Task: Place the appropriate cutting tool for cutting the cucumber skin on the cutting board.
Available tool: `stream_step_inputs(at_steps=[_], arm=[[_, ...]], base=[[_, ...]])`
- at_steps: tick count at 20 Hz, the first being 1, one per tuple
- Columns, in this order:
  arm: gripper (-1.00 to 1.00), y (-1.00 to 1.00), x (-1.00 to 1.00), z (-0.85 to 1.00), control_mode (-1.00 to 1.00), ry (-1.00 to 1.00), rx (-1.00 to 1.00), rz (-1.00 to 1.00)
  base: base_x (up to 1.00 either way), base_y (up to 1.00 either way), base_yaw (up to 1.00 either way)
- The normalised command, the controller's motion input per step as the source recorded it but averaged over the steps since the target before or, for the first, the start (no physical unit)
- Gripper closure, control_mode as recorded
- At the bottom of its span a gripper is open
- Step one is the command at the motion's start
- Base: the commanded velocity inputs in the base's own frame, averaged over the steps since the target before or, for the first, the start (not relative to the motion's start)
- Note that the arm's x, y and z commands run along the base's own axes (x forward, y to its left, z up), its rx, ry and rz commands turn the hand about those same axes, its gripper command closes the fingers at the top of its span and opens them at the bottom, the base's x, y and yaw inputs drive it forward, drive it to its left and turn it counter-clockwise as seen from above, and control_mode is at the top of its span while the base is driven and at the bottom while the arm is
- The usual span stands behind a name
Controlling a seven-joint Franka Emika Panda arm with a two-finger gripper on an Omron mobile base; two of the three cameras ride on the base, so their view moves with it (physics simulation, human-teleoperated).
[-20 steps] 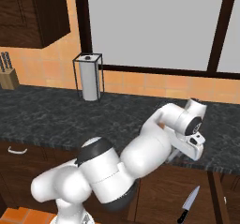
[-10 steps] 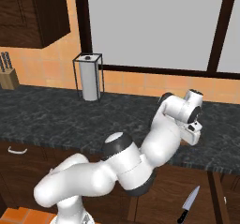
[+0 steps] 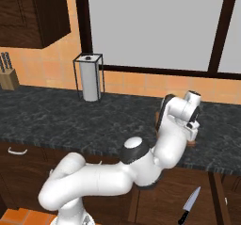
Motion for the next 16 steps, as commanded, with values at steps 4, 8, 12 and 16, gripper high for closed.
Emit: stream_step_inputs(at_steps=[4, 8, 12, 16], arm=[[-1.00, 0.09, 0.26, -0.49, -1.00, -0.03, 0.00, 0.00], [-1.00, 0.12, 0.00, -0.37, -1.00, -0.09, 0.00, -0.03], [-1.00, 0.04, -0.60, 0.35, -1.00, -0.02, 0.00, -0.10], [-1.00, 0.21, -0.85, 0.85, -1.00, -0.02, 0.00, -0.09]], base=[[0.00, 0.00, 0.00], [0.00, 0.00, 0.00], [0.00, 0.00, 0.00], [0.00, 0.00, 0.00]])
